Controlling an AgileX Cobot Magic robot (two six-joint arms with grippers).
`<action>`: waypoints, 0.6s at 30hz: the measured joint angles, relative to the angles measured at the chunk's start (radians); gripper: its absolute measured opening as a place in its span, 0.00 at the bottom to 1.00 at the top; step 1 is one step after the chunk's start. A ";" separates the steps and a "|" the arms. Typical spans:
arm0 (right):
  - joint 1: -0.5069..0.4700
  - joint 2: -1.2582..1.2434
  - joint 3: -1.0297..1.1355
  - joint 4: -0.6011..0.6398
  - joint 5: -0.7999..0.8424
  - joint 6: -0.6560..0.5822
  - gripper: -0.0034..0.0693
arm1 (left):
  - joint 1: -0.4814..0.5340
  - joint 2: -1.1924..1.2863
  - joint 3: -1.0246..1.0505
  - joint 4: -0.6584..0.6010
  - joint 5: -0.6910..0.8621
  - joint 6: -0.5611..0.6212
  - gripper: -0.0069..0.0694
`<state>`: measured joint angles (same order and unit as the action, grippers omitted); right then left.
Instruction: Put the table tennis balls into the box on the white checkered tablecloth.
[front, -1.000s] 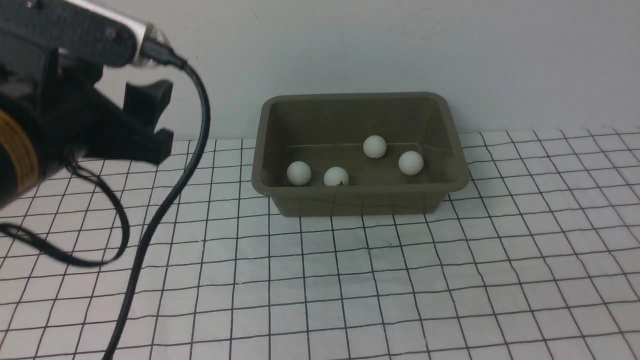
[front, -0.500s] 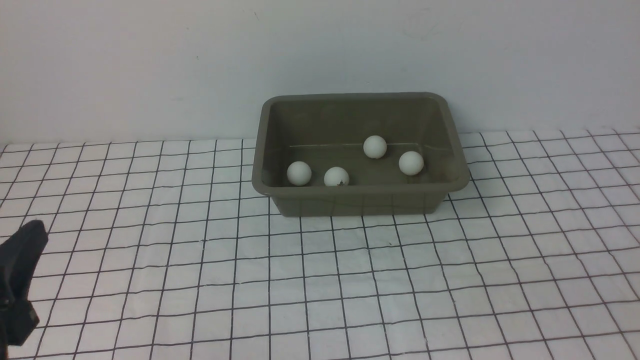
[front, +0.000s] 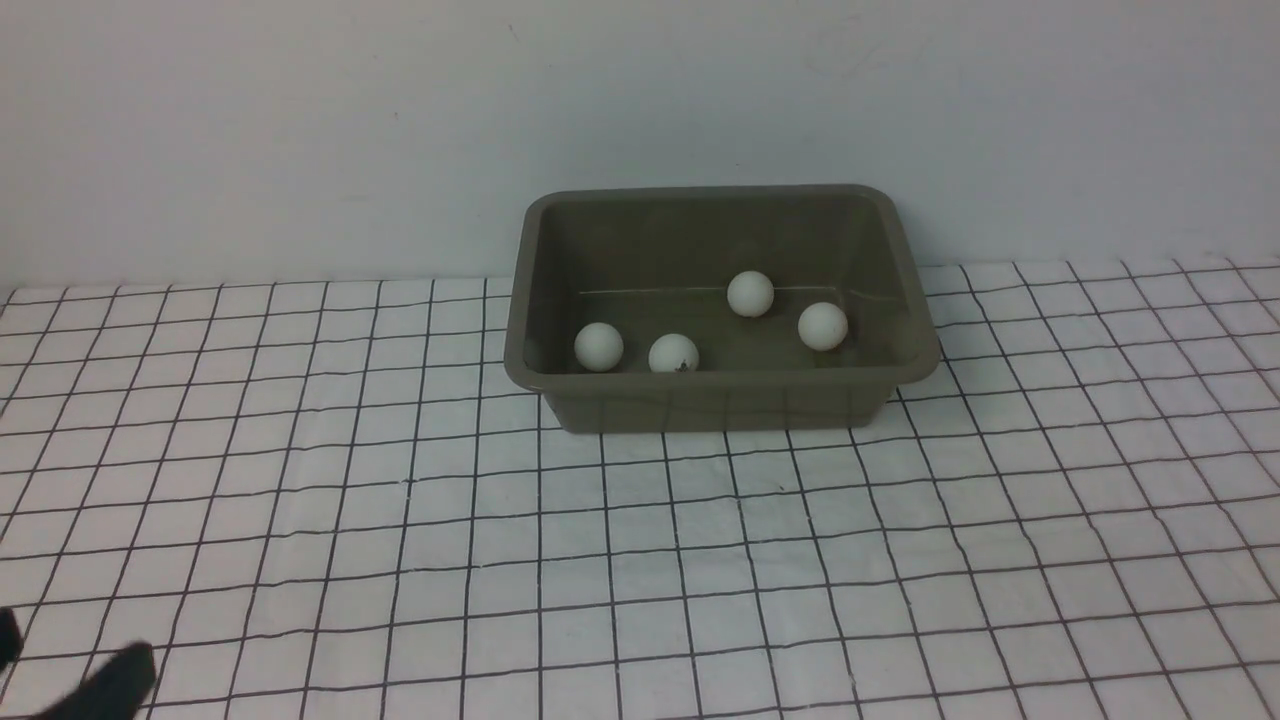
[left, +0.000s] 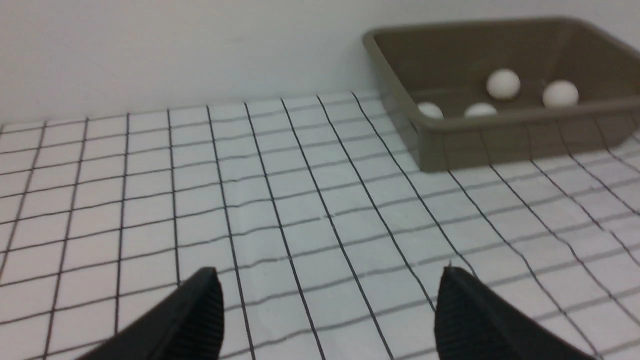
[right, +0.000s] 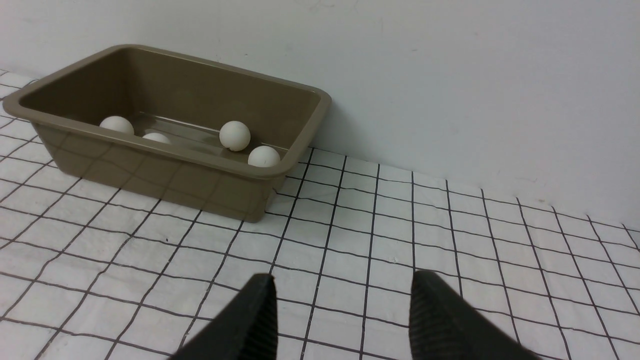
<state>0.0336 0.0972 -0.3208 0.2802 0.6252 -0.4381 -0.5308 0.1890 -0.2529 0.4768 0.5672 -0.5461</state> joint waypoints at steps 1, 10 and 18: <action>0.000 0.000 0.000 0.000 0.000 0.000 0.51 | 0.000 -0.002 0.004 -0.023 0.000 0.014 0.76; 0.000 0.000 0.000 0.000 0.000 0.000 0.51 | 0.178 -0.050 0.170 -0.278 -0.132 0.339 0.76; 0.000 0.000 0.000 0.000 0.001 0.000 0.51 | 0.369 -0.161 0.210 -0.320 -0.120 0.349 0.76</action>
<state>0.0336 0.0972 -0.3208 0.2802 0.6261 -0.4381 -0.1615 0.0282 -0.0426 0.1568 0.4474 -0.1973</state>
